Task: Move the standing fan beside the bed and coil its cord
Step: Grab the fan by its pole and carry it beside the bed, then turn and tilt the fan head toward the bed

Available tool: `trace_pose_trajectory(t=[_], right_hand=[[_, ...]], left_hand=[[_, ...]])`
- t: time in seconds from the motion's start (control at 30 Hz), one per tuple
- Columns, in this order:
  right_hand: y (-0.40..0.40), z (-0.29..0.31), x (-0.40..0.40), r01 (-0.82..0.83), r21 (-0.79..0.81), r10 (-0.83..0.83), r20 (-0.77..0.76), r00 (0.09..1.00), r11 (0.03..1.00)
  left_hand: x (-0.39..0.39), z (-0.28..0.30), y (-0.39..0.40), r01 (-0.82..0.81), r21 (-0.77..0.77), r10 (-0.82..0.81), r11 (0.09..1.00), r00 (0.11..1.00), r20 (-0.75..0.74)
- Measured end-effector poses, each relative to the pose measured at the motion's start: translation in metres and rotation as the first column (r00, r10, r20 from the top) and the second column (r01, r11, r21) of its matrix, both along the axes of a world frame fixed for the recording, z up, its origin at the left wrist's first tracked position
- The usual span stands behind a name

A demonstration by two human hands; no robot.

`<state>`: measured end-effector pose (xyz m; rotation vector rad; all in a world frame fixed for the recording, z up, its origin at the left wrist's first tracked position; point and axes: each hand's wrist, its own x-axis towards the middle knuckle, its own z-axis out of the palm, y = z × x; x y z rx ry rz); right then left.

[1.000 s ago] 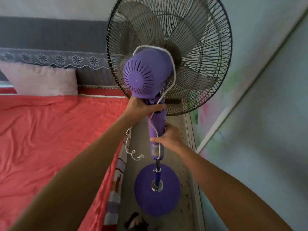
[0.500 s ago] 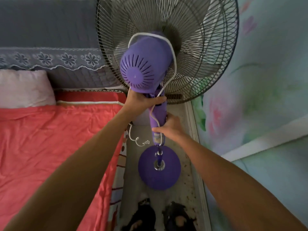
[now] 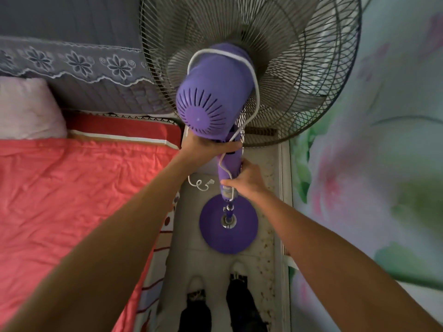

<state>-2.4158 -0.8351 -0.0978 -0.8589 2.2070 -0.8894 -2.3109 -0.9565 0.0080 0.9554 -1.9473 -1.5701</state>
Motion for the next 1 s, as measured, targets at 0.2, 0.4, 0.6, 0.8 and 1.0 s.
trace_pose_trajectory(t=[0.2, 0.4, 0.6, 0.8, 1.0], right_hand=[[-0.027, 0.007, -0.011, -0.059, -0.017, 0.058, -0.030, 0.998, 0.998], [-0.041, 0.041, 0.003, 0.008, -0.216, -0.017, -0.042, 0.999, 0.976], [-0.026, 0.049, 0.010, 0.003, -0.161, -0.007, -0.024, 1.000, 0.987], [-0.010, 0.055, 0.030, 0.097, -0.136, -0.100, -0.021, 0.995, 0.986], [0.013, 0.074, 0.057, 0.253, -0.308, -0.243, 0.069, 0.968, 0.917]], left_hand=[[-0.009, 0.002, -0.020, -0.016, 0.023, 0.017, 1.000, 0.999, -0.045], [-0.002, 0.015, -0.027, 0.054, 0.065, -0.052, 0.996, 0.998, -0.030], [0.050, 0.008, -0.049, 0.218, 0.366, -0.243, 0.905, 0.970, 0.022], [0.066, 0.046, -0.050, 0.007, 0.382, 0.066, 0.924, 0.982, -0.178], [0.065, 0.084, -0.013, 0.171, 0.235, -0.137, 0.957, 0.978, -0.156]])
